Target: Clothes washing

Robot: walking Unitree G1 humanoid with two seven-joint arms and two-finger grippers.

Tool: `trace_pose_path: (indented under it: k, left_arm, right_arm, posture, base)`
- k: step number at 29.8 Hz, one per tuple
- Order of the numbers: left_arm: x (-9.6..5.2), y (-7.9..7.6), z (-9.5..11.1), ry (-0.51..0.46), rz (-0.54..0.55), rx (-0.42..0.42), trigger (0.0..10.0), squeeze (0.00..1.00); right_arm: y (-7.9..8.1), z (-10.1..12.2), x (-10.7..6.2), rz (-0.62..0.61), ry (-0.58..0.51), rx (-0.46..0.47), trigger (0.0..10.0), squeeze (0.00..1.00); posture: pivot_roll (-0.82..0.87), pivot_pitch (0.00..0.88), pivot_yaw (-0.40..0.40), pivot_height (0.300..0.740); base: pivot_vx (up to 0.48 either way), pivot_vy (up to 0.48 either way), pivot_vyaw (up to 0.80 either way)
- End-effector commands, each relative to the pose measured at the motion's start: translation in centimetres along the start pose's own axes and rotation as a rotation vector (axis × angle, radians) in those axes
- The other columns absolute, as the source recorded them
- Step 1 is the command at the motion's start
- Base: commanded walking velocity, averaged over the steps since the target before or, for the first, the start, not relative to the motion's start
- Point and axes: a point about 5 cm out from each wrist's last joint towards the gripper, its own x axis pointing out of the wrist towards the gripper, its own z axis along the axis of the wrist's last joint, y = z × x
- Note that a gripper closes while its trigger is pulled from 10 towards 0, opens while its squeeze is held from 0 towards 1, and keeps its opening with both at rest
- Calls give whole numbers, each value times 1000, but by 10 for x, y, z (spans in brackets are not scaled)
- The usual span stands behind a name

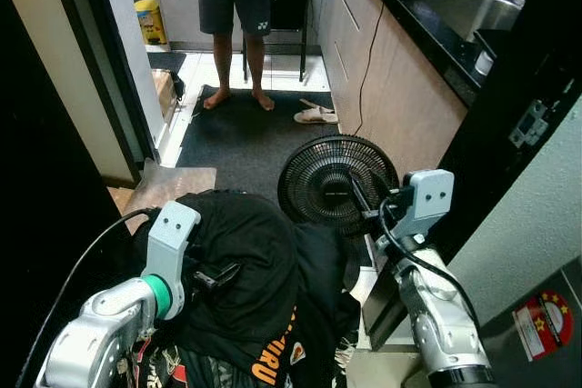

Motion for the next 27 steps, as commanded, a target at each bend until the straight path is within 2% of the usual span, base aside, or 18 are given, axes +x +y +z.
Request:
trace_pose_path:
  k: [1,2,9,11,18,21,24,25,26,27]
  left_arm:
    - [2,-2,-20,88,7,-24,5137,0]
    - [3,0,-19,77,22,-22,0,0]
    - [5,2,-6,16,43,-18,0,0]
    - [6,5,3,-32,75,21,0,0]
    - [6,8,10,-79,108,63,0,0]
    - [5,10,19,-137,142,94,0,0]
    - [3,12,35,-244,190,114,0,0]
    - [3,12,35,-244,190,114,0,0]
    - [2,13,44,-310,213,117,0,0]
    - [-1,11,62,-416,225,111,0,0]
  right_arm:
    - [1,-3,-2,0,14,7,10000,0]
    - [1,-3,-1,0,14,6,10000,0]
    - [0,-3,-2,-2,15,4,10000,0]
    - [0,-3,-2,-4,15,3,10000,0]
    - [0,-3,-2,-5,14,4,10000,0]
    - [0,-3,-1,-5,14,4,10000,0]
    - [-1,-3,-1,-5,15,4,10000,0]
    - [-1,-3,-1,-5,15,4,10000,0]
    - [-1,-3,-1,-5,14,4,10000,0]
    - [0,-3,0,-3,13,3,10000,0]
  posture:
    - [-15,76,9,740]
    - [-19,75,7,740]
    - [-21,73,8,740]
    - [-23,72,10,740]
    - [-23,71,12,740]
    - [-21,71,11,740]
    - [-20,71,11,740]
    - [-20,71,11,740]
    - [-20,71,11,740]
    - [-20,69,9,740]
  base:
    - [0,0,0]
    - [0,0,0]
    - [0,0,0]
    - [0,0,0]
    - [0,0,0]
    - [0,0,0]
    - [0,0,0]
    - [0,0,0]
    - [0,0,0]
    - [0,0,0]
